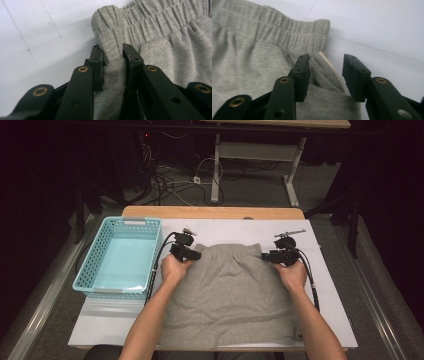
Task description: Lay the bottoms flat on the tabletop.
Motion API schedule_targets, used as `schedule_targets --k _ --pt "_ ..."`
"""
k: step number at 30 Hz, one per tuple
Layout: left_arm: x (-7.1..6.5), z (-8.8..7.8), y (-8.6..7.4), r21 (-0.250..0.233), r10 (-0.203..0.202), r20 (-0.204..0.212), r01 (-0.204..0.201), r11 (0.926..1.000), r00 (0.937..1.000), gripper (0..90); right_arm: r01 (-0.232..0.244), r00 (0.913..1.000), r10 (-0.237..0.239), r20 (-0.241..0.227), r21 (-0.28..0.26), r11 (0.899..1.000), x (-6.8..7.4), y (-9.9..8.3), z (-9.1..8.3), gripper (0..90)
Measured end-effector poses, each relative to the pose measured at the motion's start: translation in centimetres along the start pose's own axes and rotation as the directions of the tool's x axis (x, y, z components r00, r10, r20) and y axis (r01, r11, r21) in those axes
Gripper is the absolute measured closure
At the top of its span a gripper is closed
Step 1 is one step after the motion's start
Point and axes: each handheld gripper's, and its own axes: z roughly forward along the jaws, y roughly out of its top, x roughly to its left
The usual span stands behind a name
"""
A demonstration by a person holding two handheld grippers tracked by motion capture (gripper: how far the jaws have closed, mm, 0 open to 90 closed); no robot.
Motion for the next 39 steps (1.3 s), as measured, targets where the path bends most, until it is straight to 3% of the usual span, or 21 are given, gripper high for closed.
schedule_targets --k 5,8,10,23,28,39 --pt "0.0 0.0 0.0 -0.003 -0.001 0.006 0.001 1.0000 1.0000 73.1 0.002 1.0000 -0.002 -0.003 0.057 0.998 -0.2 -0.2 1.3 55.8" --pt "-0.2 -0.2 0.0 -0.010 0.011 -0.002 -0.011 0.9999 0.9999 74.0 0.081 0.9967 -0.081 -0.005 0.076 0.994 0.3 -0.2 1.1 77.7" --pt "-0.4 -0.5 0.0 -0.023 0.021 -0.008 -0.022 0.9995 0.9997 74.4 0.123 0.9923 -0.124 0.004 0.083 0.989 0.7 -0.1 1.0 85.0" --pt "-0.8 -3.7 1.6 -0.139 0.037 -0.045 -0.043 0.9893 0.9983 74.9 0.171 0.9805 -0.167 0.104 -0.029 0.985 0.7 2.0 -2.1 86.3" --pt "-0.4 -4.2 2.6 -0.159 0.022 -0.056 -0.030 0.9868 0.9982 74.7 0.172 0.9771 -0.166 0.133 -0.036 0.984 1.1 3.2 -2.4 86.2" --pt "-0.4 -6.2 4.1 -0.201 0.033 -0.086 -0.050 0.9783 0.9958 74.5 0.169 0.9736 -0.158 0.165 -0.059 0.984 1.4 5.0 -3.0 86.0"
